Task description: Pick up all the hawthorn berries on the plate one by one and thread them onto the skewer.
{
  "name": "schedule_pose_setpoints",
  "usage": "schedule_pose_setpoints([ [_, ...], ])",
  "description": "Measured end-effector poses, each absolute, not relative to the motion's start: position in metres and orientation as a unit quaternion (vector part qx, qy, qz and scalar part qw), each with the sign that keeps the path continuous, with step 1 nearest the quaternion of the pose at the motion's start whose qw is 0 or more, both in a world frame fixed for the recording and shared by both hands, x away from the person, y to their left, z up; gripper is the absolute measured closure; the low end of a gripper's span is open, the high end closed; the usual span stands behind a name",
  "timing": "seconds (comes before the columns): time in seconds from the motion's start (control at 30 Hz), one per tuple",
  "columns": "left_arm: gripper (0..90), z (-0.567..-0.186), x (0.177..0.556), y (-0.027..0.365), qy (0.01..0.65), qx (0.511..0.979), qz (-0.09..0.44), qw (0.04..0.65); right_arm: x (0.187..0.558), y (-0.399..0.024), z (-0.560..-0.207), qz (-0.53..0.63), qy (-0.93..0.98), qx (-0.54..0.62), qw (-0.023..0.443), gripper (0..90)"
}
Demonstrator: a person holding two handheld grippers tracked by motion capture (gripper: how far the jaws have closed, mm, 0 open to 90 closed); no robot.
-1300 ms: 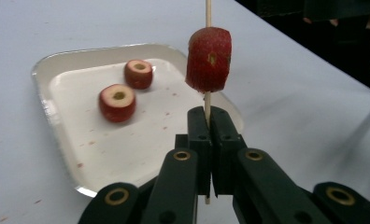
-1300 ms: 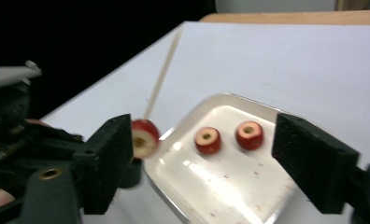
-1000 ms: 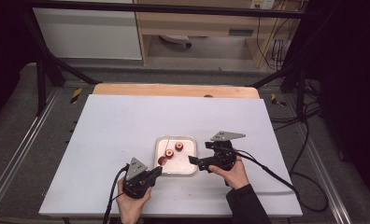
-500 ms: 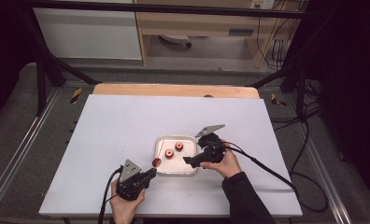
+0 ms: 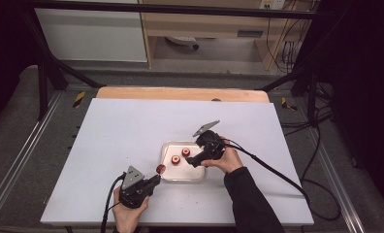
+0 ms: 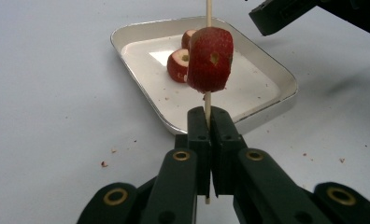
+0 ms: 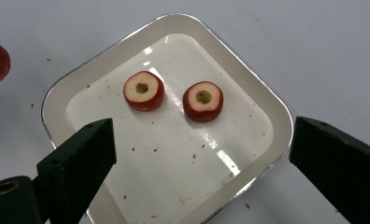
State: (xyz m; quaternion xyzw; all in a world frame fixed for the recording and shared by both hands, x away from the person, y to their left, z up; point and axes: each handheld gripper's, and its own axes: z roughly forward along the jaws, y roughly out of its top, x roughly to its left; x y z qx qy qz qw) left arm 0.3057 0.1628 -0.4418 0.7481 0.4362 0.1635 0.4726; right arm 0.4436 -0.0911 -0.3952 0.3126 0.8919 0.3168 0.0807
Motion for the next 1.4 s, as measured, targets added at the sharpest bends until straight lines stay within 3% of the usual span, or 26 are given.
schedule_pose_setpoints([
  [0.93,87.8,-0.444,0.307,0.165,0.433,0.752,0.162,0.470,0.487,-0.054,-0.410,0.232,0.944,0.232,0.041,46.3],
  [1.4,87.8,-0.445,0.307,0.165,0.433,0.753,0.159,0.468,0.492,-0.053,-0.416,0.221,0.948,0.230,0.020,59.9],
])
